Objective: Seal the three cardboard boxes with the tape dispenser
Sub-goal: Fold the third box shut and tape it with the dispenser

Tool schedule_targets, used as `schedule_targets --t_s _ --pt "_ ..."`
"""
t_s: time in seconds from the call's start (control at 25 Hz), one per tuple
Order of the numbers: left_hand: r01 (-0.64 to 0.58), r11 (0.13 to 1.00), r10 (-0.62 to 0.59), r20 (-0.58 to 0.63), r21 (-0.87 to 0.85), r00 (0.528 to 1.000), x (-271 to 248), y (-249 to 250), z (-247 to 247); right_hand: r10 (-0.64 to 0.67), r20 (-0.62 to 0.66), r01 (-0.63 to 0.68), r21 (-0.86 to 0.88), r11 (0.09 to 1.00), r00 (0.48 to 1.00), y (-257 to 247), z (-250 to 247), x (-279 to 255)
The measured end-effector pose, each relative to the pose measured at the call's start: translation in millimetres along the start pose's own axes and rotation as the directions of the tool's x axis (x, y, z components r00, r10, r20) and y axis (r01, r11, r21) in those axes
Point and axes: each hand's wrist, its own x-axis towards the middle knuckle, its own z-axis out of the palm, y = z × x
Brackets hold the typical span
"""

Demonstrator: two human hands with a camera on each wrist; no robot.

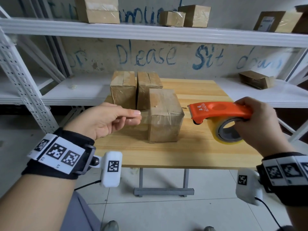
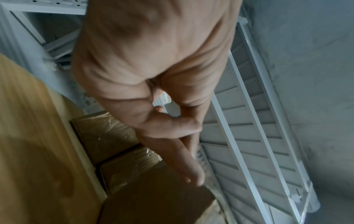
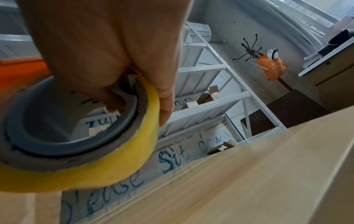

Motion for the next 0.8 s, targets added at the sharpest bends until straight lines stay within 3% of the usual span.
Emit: schedule_targets --t_s 0.2,0.4,0.6,0.8 --pt "0.038 0.997 -0.038 -0.007 0.061 0.999 7 -11 9 -0.038 0.061 0.041 -0.040 0.998 0.997 1 11 -2" --pt "-0.011 0.995 0.016 -0.056 0.094 0.998 5 -15 22 -0.110 0.078 0.118 -0.106 0.987 0.991 4 21 -2" --pt "-0.150 0.929 0.213 -0.157 0.337 0.964 10 -17 24 -0.227 0.079 0.236 -0.148 0.960 0.971 3 21 0" --pt "-0.182 0.895 0.290 -0.221 0.407 0.931 8 -16 30 -0.266 0.096 0.278 -0.142 0.950 0.959 -4 28 0"
